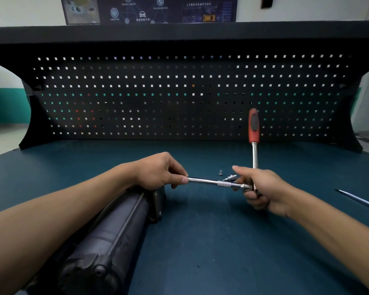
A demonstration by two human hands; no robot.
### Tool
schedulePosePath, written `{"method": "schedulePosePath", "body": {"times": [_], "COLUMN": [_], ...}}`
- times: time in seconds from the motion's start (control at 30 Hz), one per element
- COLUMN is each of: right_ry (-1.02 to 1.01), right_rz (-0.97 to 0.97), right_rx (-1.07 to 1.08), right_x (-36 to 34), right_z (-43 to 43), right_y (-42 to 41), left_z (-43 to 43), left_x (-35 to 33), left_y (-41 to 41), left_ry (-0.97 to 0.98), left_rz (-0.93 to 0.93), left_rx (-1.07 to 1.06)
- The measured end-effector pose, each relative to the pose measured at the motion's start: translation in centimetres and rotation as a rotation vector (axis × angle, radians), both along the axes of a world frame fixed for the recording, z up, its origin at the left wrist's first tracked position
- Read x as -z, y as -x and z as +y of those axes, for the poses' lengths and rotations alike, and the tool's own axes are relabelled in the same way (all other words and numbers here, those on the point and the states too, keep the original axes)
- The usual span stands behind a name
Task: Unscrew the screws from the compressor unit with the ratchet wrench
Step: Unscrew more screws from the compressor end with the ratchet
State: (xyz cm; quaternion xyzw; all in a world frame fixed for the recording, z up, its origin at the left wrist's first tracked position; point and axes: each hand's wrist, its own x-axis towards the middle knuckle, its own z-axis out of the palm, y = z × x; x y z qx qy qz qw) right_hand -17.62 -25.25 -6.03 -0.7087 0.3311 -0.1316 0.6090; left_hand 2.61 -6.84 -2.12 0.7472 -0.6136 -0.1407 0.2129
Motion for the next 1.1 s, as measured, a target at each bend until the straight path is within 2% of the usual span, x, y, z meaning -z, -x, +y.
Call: {"method": "schedulePosePath", "body": {"times": [0.33, 0.43, 0.53, 0.73, 0.9, 1.1], "right_ry": [-0.441, -0.415, -0.209, 0.452, 0.750, 1.158], "right_rz": [0.093, 0.081, -0.005, -0.212, -0.338, -0.379], "right_rx": [-0.061, -0.041, 0.005, -0.056, -0.143, -0.136], "right_x": [-0.1, 0.1, 0.4, 0.9, 1.2, 1.4], "right_z": [0.0, -0.1, 0.0, -0.4, -0.5, -1.1], "right_y": [0.0, -0.1, -0.2, 0.4, 0.6, 0.7], "left_z": [-0.1, -0.3, -0.5, -0.5, -0.4, -0.4], "left_x": [0.4, 0.4, 0.6, 0.7, 0.7, 0.8], "left_y": [-0.4, -0.6, -0.7, -0.6, -0.7, -0.9], "left_ry": [0.008, -0.017, -0.039, -0.111, -0.119, -0.109], "left_rz": [0.024, 0.007, -0.005, -0.040, -0.014, 0.007], "left_rx": [-0.003, -0.002, -0.015, -0.021, -0.032, -0.037]}}
